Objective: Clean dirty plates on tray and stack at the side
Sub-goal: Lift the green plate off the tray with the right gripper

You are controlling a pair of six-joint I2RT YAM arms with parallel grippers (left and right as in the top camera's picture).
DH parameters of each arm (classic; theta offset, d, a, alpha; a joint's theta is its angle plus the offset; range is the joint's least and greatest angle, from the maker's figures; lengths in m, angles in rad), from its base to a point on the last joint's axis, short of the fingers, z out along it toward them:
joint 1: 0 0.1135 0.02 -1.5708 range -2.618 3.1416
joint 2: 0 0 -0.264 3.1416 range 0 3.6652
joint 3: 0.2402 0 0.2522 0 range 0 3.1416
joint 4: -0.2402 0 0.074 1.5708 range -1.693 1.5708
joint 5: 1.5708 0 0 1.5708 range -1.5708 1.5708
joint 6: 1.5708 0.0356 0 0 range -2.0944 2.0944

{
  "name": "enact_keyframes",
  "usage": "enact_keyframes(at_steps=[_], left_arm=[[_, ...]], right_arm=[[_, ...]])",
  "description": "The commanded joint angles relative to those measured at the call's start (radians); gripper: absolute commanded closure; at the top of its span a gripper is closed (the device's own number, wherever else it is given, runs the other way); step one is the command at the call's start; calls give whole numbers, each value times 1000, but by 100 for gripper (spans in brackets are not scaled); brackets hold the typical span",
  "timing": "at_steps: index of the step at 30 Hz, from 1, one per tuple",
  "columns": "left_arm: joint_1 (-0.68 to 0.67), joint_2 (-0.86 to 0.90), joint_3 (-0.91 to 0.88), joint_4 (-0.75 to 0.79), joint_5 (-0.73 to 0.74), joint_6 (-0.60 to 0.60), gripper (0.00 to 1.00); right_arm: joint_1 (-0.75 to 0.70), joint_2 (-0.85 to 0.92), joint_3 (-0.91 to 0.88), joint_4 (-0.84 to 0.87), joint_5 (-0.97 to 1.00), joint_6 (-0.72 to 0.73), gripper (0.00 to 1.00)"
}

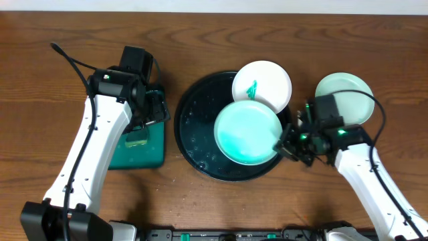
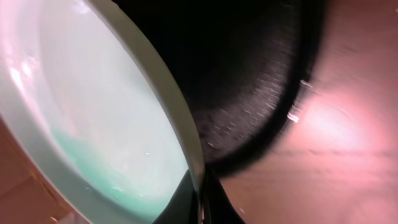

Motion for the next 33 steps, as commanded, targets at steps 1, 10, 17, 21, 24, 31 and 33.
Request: enact_keyframes(at_steps=[1, 10, 17, 21, 24, 31, 33], left_arm=[[-2, -6, 7, -8, -1, 6, 20], [-2, -6, 7, -8, -1, 6, 19], [-2, -6, 7, -8, -2, 6, 19], [-2, -6, 7, -8, -2, 6, 19], [-2, -6, 7, -8, -2, 6, 19], [-2, -6, 7, -7, -2, 6, 19], [-2, -6, 7, -5, -2, 6, 19]], right_arm=[[-56, -12, 2, -77, -148, -148, 98], [-58, -12, 2, -3, -250, -516, 99], [-54, -12, 2, 264, 26, -519, 99], [-38, -12, 4, 348, 67, -525, 99], [-8, -12, 16, 377, 83, -528, 99], [166, -12, 82, 355, 428, -585, 99], [261, -12, 116, 330, 594, -624, 99]])
